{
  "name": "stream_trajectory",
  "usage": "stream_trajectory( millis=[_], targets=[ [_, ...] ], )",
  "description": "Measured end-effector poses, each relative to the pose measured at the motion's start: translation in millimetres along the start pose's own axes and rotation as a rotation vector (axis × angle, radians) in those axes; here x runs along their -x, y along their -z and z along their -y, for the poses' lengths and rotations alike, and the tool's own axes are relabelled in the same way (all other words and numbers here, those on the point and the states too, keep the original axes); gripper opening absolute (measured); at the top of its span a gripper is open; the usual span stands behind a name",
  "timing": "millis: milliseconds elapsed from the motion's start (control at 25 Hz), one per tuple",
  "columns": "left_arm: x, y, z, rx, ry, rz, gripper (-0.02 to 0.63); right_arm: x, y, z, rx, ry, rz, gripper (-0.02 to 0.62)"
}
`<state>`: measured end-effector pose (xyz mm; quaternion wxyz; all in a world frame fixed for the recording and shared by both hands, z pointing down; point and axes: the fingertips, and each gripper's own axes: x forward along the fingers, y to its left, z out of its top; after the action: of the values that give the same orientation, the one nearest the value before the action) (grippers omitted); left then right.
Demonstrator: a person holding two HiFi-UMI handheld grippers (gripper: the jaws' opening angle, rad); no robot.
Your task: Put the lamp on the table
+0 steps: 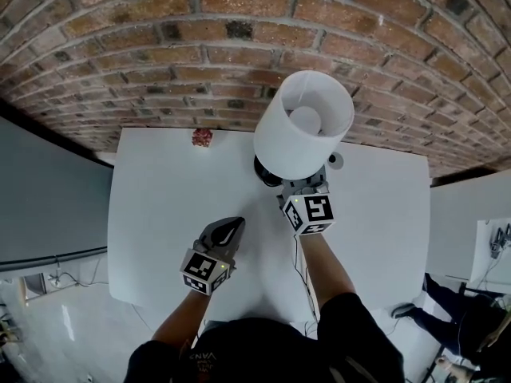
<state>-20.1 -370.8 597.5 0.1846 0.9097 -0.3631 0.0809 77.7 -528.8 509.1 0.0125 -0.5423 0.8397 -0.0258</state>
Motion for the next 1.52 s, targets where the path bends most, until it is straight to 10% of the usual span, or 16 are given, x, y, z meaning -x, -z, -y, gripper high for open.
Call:
stream_trajectory(
  millis=[1520],
  targets=[
    [94, -9, 148, -0.033, -0.143, 0.145, 0.008, 258, -35, -70, 0.011, -0.186, -0.050, 0.000]
  ],
)
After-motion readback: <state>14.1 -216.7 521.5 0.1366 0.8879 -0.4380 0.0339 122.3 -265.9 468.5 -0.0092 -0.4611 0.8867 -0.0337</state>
